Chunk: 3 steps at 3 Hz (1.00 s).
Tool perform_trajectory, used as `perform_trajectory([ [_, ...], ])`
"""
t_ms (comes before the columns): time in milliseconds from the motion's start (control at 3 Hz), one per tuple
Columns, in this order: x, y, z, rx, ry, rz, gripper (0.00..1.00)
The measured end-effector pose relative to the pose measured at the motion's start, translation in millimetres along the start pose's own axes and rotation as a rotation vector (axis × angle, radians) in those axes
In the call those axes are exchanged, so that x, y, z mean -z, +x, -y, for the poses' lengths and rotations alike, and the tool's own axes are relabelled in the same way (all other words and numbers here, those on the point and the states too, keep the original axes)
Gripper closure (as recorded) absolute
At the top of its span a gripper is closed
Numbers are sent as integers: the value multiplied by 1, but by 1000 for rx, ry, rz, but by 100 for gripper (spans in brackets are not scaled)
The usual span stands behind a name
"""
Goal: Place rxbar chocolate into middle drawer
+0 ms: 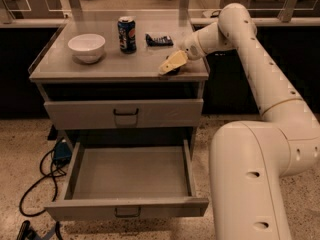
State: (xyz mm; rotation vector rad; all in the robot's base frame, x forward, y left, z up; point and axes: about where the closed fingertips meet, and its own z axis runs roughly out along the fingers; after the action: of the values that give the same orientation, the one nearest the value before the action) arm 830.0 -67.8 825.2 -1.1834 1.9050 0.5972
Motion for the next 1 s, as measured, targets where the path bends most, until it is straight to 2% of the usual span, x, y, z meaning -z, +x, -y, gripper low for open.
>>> perform_trajectory([
  [333,2,10,7,-27,25,-35,0],
  [667,5,15,4,-47,17,-41,0],
  [1000,27,12,-2,-62,57,-31,0],
])
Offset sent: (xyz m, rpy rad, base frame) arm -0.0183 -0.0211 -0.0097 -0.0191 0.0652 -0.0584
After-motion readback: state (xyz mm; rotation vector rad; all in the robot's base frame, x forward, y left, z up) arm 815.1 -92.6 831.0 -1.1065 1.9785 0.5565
